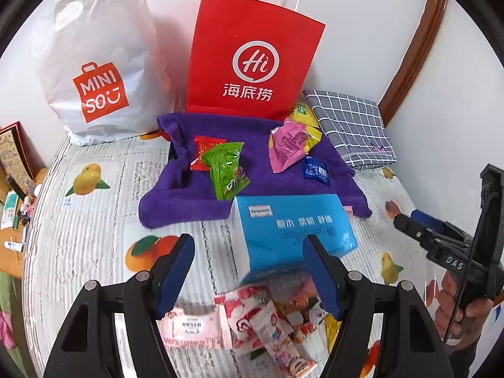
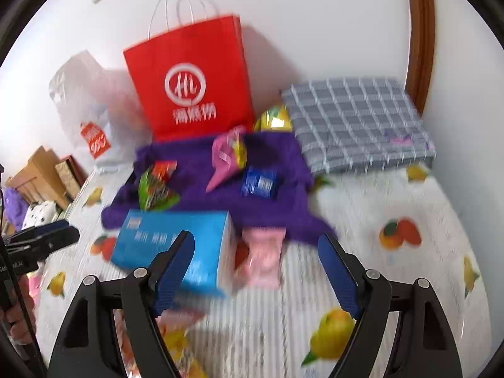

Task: Organize snacks
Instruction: 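Move the right tool back to the pink wrapped snack beside the tissue pack, then close the right tool on the pink wrapped snack and lift it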

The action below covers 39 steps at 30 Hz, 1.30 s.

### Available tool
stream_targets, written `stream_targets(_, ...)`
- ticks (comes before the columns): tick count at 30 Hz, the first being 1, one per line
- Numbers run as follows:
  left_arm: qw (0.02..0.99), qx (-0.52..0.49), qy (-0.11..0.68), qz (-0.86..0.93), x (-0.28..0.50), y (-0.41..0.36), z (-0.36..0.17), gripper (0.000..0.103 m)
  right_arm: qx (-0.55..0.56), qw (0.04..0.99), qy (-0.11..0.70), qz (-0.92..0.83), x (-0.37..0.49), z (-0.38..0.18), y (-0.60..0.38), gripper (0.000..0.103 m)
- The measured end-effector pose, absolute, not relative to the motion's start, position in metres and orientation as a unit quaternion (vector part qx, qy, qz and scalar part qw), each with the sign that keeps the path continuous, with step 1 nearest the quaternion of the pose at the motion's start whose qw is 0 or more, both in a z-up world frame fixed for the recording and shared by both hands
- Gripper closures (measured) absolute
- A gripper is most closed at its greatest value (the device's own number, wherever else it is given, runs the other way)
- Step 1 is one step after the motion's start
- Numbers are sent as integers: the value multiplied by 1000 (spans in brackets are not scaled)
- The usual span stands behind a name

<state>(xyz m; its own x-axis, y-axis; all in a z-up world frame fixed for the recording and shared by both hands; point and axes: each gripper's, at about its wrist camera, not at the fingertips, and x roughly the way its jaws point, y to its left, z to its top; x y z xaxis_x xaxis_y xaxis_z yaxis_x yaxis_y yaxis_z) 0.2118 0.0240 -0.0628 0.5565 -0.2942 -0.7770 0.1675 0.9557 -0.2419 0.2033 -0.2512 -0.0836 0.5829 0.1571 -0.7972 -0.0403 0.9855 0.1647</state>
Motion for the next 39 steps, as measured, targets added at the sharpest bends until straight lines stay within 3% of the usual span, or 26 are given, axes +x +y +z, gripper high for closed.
stream_targets(20, 874, -86, 463, -123, 187, 49, -83, 34, 46, 876, 477, 58, 166, -124, -231, 30)
stream_targets(25, 872, -83, 467, -120, 191, 50, -89, 34, 57, 874, 481, 43, 182, -136, -242, 46)
stream_targets(39, 864, -98, 478, -126, 217, 48, -108, 34, 77, 859, 504, 51, 246, -174, -256, 53)
